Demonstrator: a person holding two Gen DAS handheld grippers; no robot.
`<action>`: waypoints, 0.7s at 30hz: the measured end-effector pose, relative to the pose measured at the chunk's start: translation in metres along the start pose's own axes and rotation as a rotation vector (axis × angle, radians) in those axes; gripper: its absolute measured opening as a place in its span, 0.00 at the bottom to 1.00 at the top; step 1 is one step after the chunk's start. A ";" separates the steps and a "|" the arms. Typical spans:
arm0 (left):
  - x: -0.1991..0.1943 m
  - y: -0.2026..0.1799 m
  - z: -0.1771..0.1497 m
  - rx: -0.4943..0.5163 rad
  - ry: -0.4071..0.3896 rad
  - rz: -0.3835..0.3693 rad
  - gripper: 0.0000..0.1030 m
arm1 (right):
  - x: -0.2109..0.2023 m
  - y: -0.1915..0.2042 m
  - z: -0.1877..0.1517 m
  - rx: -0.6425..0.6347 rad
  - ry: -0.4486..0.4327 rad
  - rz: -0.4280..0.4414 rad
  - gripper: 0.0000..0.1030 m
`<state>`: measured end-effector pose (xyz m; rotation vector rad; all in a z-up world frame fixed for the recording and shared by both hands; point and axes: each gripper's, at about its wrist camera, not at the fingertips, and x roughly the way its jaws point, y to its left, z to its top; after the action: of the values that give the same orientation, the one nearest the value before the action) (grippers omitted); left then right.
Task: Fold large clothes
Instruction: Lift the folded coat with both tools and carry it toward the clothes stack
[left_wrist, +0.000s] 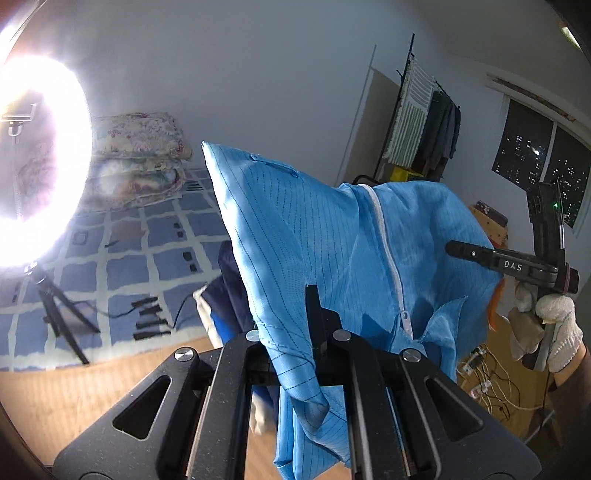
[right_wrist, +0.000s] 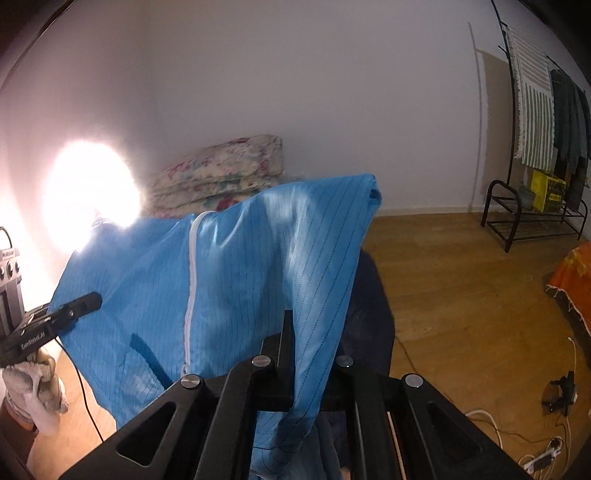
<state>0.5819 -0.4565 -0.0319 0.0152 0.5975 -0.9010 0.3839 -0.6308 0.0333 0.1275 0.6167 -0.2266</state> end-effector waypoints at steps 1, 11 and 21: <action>0.007 0.002 0.003 -0.002 0.002 0.003 0.04 | 0.006 -0.004 0.005 0.004 0.000 -0.001 0.03; 0.074 0.019 -0.001 -0.037 0.048 0.045 0.04 | 0.082 -0.039 0.012 0.009 0.063 -0.040 0.03; 0.091 0.013 -0.011 -0.028 0.070 0.062 0.04 | 0.110 -0.059 0.010 0.019 0.096 -0.072 0.03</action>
<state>0.6292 -0.5121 -0.0893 0.0400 0.6716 -0.8348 0.4623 -0.7092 -0.0261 0.1348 0.7153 -0.2976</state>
